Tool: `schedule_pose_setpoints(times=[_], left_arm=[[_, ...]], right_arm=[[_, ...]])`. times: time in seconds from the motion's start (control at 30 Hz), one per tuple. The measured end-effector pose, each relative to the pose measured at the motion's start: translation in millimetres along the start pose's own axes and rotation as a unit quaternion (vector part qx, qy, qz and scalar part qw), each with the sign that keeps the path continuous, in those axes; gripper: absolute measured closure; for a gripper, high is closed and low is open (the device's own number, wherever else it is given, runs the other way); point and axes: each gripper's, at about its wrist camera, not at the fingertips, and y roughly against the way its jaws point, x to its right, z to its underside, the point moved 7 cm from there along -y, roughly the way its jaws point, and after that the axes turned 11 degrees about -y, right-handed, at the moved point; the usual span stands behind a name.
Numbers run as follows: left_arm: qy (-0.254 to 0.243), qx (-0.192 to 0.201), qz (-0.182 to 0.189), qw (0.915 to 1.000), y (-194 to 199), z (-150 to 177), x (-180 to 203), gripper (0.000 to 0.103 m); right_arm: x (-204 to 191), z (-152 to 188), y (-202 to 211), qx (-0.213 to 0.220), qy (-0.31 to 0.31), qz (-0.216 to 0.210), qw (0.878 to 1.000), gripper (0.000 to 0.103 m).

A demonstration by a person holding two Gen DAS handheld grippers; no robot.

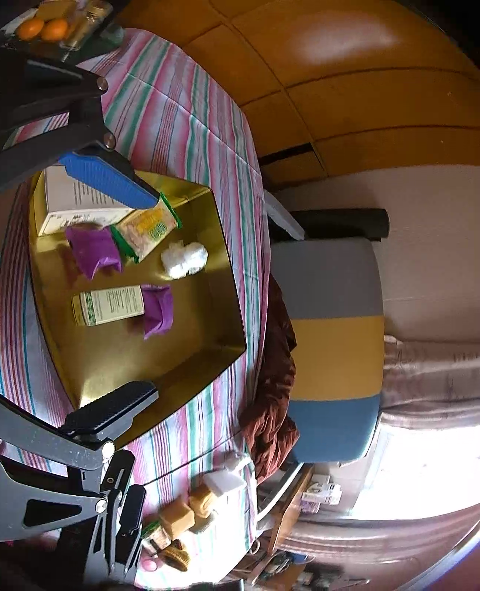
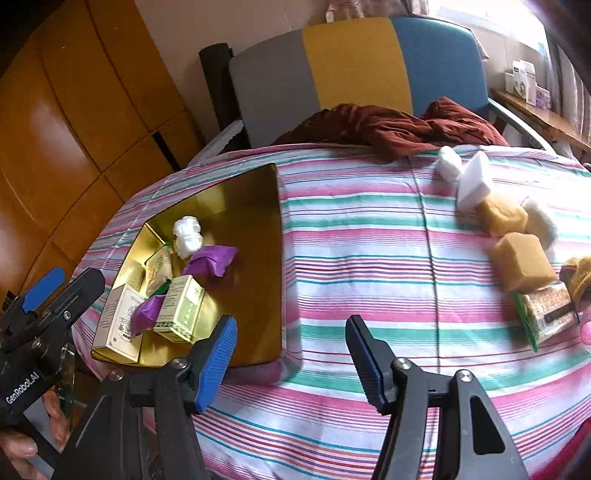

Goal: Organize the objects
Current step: 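Move both grippers back to the pile, right gripper toward the pink hair roller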

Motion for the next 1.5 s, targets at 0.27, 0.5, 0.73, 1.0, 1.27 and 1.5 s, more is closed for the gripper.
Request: schedule_pose_setpoints(times=[0.27,0.5,0.73,1.0,1.27,1.5], left_arm=[[-0.028,0.011,0.013,0.9995,6.5,-8.4,21.1,0.008],[-0.054,0.019,0.046,0.9973,7.7,-20.5,46.3,0.008],[-0.087,0.024,0.11,0.9899,8.0,-32.1,91.7,0.008],[-0.127,0.017,0.177,0.9758,3.7,-38.5,153.6,0.008],[-0.164,0.002,0.219,0.9617,-4.1,-35.2,192.8,0.009],[-0.177,-0.007,0.271,0.9462,-11.4,-42.6,226.2,0.014]], right_arm=[[31.2,-5.4,14.0,0.003,-0.025,0.015,1.0,0.041],[77.7,-19.6,43.3,0.02,-0.057,0.04,0.997,0.041],[165.1,-36.8,100.3,0.038,-0.103,0.103,0.989,0.041],[253.0,-53.6,124.9,0.005,-0.095,0.189,0.977,0.041],[292.8,-67.5,85.6,-0.068,-0.133,0.179,0.972,0.041],[297.9,-53.7,64.1,-0.15,-0.028,0.22,0.964,0.041]])
